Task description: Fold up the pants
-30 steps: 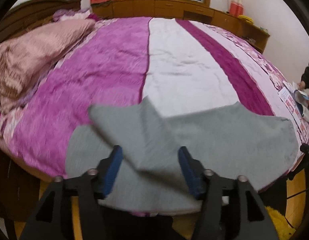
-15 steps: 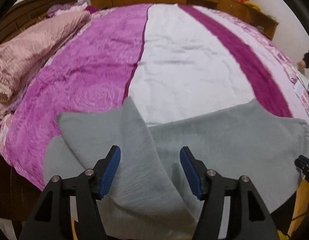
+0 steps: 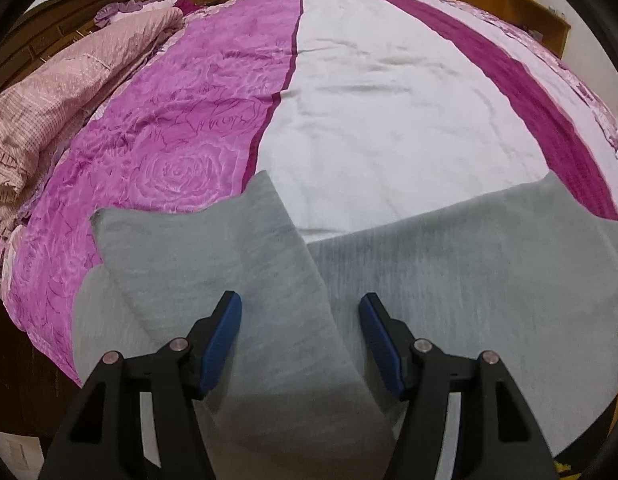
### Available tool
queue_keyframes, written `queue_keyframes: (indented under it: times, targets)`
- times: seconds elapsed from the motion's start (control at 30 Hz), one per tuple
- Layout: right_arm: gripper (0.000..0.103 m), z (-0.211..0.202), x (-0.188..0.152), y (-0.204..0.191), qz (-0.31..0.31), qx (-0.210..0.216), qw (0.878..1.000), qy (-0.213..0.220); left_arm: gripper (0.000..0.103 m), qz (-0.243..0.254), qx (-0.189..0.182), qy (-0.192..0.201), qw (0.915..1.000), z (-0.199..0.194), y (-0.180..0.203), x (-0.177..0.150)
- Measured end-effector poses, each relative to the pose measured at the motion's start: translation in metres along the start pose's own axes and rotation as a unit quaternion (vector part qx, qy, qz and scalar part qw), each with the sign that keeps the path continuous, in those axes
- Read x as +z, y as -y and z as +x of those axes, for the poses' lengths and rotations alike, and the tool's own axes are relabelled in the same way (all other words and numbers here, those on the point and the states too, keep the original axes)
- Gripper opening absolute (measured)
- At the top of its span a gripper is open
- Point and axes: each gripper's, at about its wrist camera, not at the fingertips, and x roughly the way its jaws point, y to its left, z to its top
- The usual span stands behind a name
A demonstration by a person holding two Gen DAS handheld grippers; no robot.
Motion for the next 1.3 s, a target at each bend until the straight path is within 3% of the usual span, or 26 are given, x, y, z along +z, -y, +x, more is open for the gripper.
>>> queue_keyframes:
  times: [0.2,0.37,0.53,0.87,1.3]
  targets:
    - [0.045,0.000,-0.002,-0.004,0.001,-0.006,1.000,0.003,0.065,0.001,0.001,0.016,0.9999,0.005,0.001,0.001]
    - [0.046,-0.001,0.001,-0.007,0.006,-0.015,1.000,-0.003,0.019,0.010,-0.004,0.032,0.9994,0.000,-0.001,0.000]
    - [0.046,-0.013,0.006,-0.011,0.020,0.001,1.000,-0.002,0.005,-0.007,-0.032,0.041,0.9986,-0.016,-0.017,-0.002]
    - [0.046,-0.040,0.011,-0.056,-0.020,0.033,0.999,0.031,0.004,-0.058,-0.022,0.069,0.9957,-0.051,-0.065,-0.030]
    - [0.046,-0.009,-0.007,-0.078,-0.042,0.038,0.998,-0.020,0.007,-0.117,-0.034,0.033,0.9920,-0.046,-0.109,-0.076]
